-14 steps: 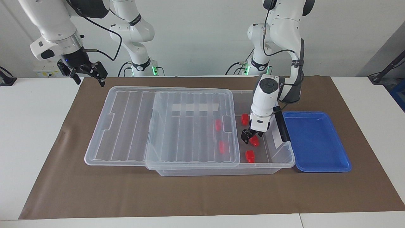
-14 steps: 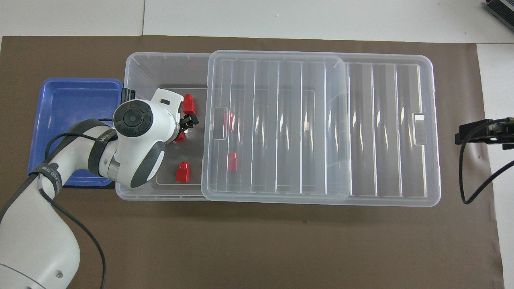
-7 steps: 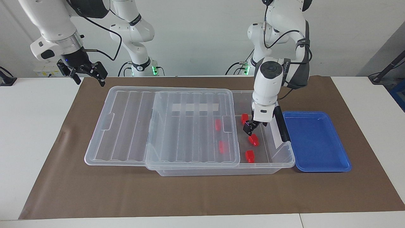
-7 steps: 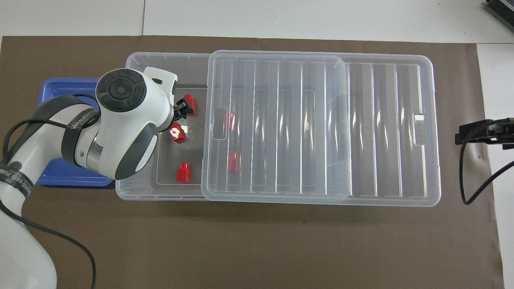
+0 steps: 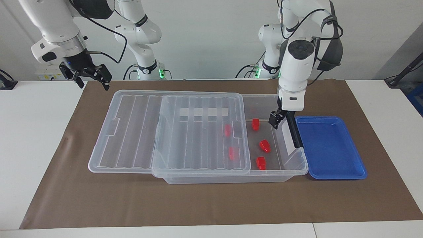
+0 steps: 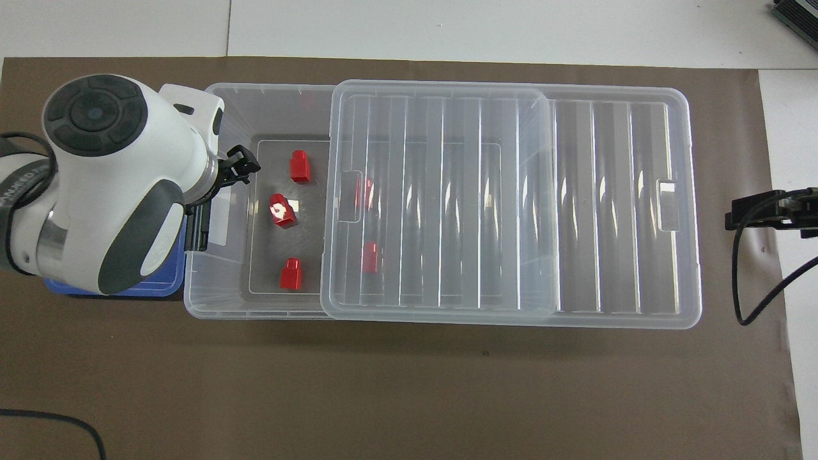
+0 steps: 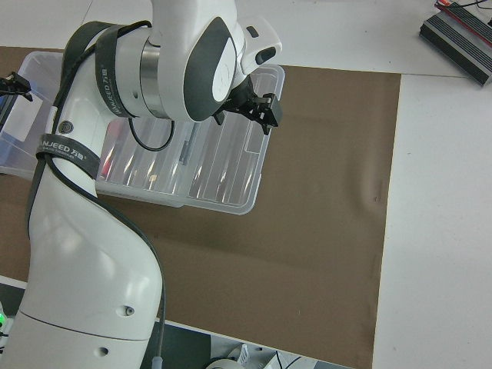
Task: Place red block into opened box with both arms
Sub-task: 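Open the left gripper to drop the block, then withdraw it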
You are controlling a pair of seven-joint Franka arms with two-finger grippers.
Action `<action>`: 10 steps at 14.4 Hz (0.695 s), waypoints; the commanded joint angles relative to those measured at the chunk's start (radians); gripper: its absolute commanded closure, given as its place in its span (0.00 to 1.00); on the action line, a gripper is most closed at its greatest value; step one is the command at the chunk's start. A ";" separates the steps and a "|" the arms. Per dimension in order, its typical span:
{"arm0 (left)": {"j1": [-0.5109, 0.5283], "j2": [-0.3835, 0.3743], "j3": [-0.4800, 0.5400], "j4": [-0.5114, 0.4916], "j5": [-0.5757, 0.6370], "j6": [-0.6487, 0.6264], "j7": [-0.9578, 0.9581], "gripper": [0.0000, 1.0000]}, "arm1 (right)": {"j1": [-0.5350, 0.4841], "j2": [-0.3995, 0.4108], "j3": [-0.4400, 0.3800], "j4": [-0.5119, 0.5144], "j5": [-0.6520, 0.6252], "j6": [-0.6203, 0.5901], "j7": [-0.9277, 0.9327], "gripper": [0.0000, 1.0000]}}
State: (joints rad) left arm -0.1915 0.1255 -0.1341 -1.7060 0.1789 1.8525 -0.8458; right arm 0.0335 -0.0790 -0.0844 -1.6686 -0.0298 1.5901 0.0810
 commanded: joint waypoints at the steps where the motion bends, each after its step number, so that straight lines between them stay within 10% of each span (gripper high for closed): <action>1: 0.065 -0.033 -0.001 0.040 0.004 -0.084 0.175 0.00 | -0.006 -0.004 -0.005 -0.005 -0.002 -0.007 -0.029 0.00; 10: 0.270 -0.162 0.001 0.031 -0.032 -0.229 0.733 0.00 | -0.006 -0.004 -0.005 -0.007 -0.002 -0.005 -0.027 0.00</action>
State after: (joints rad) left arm 0.0518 -0.0199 -0.1250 -1.6663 0.1636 1.6515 -0.1922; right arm 0.0333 -0.0790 -0.0847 -1.6697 -0.0298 1.5901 0.0810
